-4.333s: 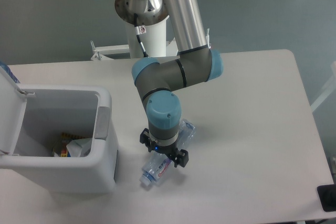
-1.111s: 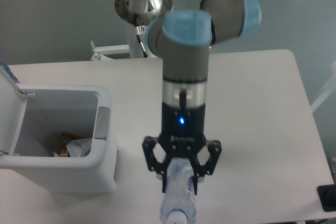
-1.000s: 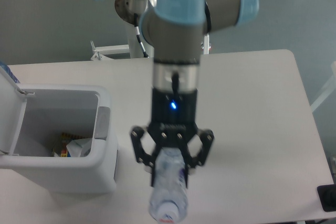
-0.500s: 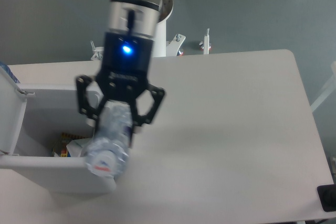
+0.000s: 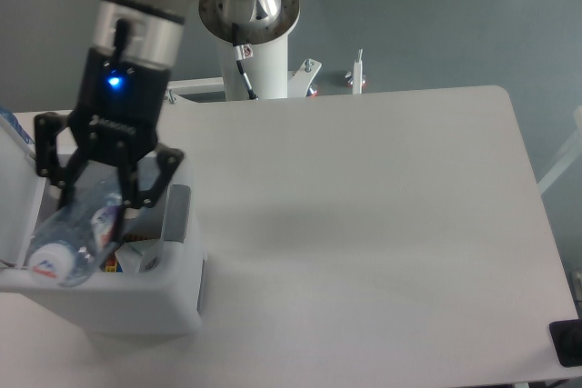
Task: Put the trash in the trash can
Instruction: 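Lift the bottle and carry it over the trash bin, then lower the bottle into the bin and open the gripper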
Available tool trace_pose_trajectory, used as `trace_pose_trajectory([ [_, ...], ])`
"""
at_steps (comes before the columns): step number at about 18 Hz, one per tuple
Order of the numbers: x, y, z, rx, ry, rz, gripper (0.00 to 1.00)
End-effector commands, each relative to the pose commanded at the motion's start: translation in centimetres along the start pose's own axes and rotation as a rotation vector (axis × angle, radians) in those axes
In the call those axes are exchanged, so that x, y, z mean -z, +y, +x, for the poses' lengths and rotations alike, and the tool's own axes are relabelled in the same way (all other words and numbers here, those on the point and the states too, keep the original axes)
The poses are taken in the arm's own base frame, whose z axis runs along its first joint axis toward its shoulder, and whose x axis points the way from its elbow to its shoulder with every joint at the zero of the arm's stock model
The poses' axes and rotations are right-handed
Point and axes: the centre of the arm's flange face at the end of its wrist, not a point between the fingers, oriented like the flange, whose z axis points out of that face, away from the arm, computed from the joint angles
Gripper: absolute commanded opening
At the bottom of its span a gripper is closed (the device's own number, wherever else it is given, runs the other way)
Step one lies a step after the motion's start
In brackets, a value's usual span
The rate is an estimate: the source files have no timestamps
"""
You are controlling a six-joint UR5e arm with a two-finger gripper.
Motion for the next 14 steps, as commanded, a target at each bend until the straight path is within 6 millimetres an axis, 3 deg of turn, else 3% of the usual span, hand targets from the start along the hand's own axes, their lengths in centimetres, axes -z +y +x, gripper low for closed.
trace_pose_trajectory([
  [6, -1.4, 1.3, -0.3, 0.005, 0.007, -0.032, 0.61],
  [9, -1.7, 2.1, -0.2, 0.006, 0.010, -0.046, 0.78],
  [10, -1.6, 2.1, -0.1, 0.001, 0.010, -0.045, 0.95],
  [11, -1.4, 2.1, -0.1, 0.000, 0.009, -0.042, 1.00],
  [14, -0.9, 1.9, 0.1, -0.005, 0.008, -0.035, 1.00],
])
